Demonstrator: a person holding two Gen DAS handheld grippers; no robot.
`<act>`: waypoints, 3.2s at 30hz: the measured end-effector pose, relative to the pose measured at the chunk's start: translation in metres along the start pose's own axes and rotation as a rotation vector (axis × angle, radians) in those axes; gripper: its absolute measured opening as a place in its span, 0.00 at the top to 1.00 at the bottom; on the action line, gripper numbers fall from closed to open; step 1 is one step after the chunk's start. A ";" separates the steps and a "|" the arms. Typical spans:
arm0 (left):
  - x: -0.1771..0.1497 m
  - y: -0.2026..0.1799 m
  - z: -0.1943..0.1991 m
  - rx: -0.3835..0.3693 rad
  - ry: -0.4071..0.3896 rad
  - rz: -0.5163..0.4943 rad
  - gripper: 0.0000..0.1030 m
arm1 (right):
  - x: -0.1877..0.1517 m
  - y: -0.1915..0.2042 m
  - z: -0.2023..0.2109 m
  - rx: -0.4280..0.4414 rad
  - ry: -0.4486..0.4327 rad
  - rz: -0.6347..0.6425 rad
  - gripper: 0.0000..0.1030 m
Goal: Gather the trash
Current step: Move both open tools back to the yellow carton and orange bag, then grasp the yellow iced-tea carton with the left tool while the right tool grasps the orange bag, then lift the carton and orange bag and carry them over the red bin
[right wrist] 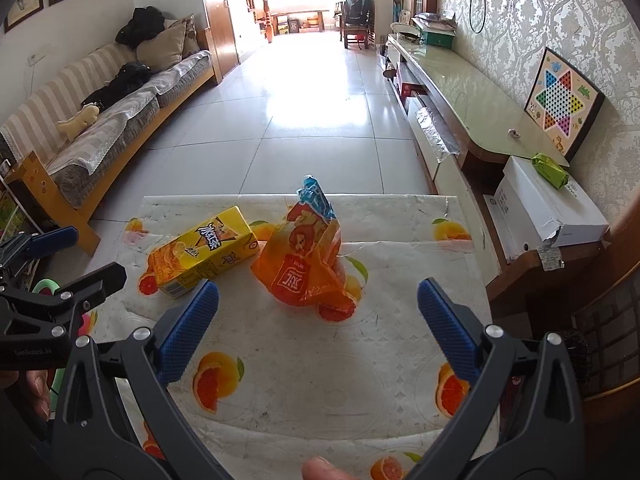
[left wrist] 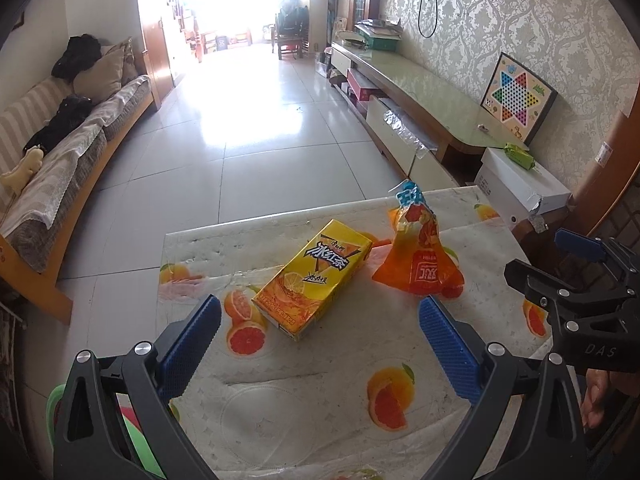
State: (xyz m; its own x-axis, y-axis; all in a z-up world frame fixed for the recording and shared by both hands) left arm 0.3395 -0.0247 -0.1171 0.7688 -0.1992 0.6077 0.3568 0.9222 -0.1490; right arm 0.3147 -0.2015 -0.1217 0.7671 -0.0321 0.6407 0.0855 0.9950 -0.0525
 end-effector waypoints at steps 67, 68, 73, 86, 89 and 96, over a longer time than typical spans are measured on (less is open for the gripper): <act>-0.063 0.015 0.172 0.148 -0.179 0.063 0.44 | -0.024 0.047 0.135 0.131 -0.105 0.038 0.54; -0.069 0.016 0.181 0.159 -0.187 0.067 0.44 | -0.028 0.052 0.141 0.138 -0.107 0.047 0.54; -0.094 0.024 0.213 0.187 -0.210 0.102 0.44 | -0.049 0.078 0.167 0.171 -0.118 0.092 0.54; -0.136 0.072 0.252 0.248 -0.232 0.198 0.44 | -0.057 0.135 0.193 0.218 -0.139 0.186 0.54; -0.144 0.090 0.255 0.264 -0.230 0.232 0.44 | -0.057 0.150 0.195 0.228 -0.139 0.204 0.54; -0.162 0.140 0.253 0.301 -0.201 0.310 0.43 | -0.056 0.185 0.191 0.255 -0.132 0.245 0.54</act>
State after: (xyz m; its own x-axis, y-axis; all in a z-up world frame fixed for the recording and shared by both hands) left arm 0.1307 0.2200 -0.0390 0.6864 0.1414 0.7133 -0.0657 0.9890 -0.1328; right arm 0.1657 0.0025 -0.0212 0.6553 0.2058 0.7268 -0.2643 0.9638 -0.0346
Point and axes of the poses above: each gripper's, at about its wrist camera, not at the fingertips, and z roughly against the way its jaws point, y to its left, x to its top, the point moved 6 cm from there along -z, roughly the way its jaws point, and after that the axes turned 10 degrees about -x, right-handed, at the moved point
